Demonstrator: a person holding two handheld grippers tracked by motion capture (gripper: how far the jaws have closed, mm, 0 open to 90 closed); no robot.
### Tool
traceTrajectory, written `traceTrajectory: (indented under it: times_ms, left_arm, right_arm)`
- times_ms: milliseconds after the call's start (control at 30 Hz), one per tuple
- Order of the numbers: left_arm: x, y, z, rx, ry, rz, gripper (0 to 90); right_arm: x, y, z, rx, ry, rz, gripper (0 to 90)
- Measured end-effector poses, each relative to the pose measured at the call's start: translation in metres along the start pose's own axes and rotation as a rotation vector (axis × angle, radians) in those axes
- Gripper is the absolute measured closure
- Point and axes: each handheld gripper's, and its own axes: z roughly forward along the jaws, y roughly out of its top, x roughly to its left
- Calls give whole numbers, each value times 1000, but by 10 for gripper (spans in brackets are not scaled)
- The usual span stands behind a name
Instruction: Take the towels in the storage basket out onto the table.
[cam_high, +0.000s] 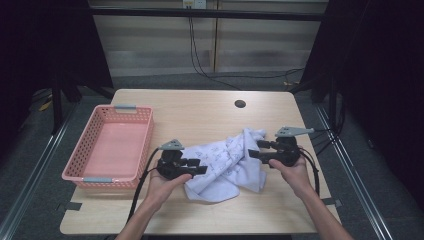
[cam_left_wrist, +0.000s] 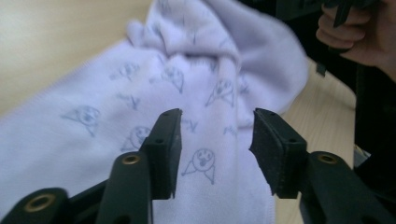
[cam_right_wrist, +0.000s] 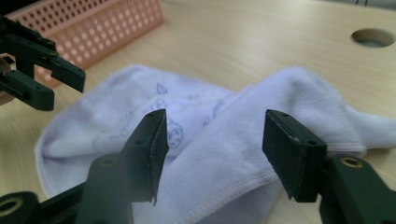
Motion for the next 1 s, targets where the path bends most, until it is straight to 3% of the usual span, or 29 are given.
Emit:
traceTrajectory:
  times_ms: [33, 100, 133, 167, 233, 267, 300, 367, 400, 433, 500, 567, 633, 700, 733, 833, 867, 933, 1000]
  left_arm:
    - [1, -2, 6, 19, -17, 9, 461]
    - [2, -4, 14, 43, -9, 22, 423]
    - [1, -6, 18, 53, -33, 29, 395]
    - [0, -8, 22, 62, -31, 33, 402]
    - [-5, -12, 31, 112, -9, 72, 435]
    - [-6, -14, 35, 139, 15, 87, 551]
    - [-7, -15, 37, 153, 42, 90, 551]
    - [-4, -15, 37, 155, 70, 86, 750]
    - [-2, -15, 36, 149, 54, 78, 858]
    - [-1, -14, 32, 150, 37, 75, 864]
    - [-3, -10, 22, 113, 24, 73, 867]
    - [-9, -3, 5, 42, -25, 64, 868]
    - [-17, 7, -14, -21, -59, 73, 868]
    - [-30, 16, -30, -75, -81, 103, 868]
    - [-42, 25, -44, -123, -98, 129, 869]
    - [-51, 31, -57, -163, -80, 136, 869]
    - [-58, 33, -68, -179, -101, 140, 869]
    - [-61, 32, -72, -184, -103, 149, 869]
    - [-65, 29, -81, -196, -115, 163, 868]
  right_arm:
    - [-2, -3, 9, 24, -1, -3, 358]
    - [-6, -7, 19, 47, -3, 12, 359]
    - [-7, -10, 23, 55, -7, 14, 367]
    - [-8, -13, 26, 63, -3, 16, 430]
    - [-7, -16, 27, 52, -22, 8, 656]
    - [-7, -15, 25, 46, -15, 25, 771]
    - [-7, -15, 25, 46, -15, 25, 771]
    - [-6, -12, 20, 25, -12, 25, 847]
    - [-8, -9, 14, 11, -23, 25, 863]
    - [-9, -7, 10, 3, -36, 31, 866]
    - [-15, -2, 2, -26, -31, 52, 869]
    - [-17, 2, -2, -39, -41, 50, 870]
    - [-27, 21, -16, -92, -60, 60, 871]
    - [-30, 30, -21, -111, -69, 61, 872]
    - [-39, 46, -28, -139, -99, 75, 872]
    - [-54, 71, -35, -173, -146, 88, 873]
    - [-59, 78, -37, -187, -160, 97, 873]
    - [-64, 86, -40, -200, -174, 99, 873]
    - [-79, 106, -45, -208, -226, 97, 872]
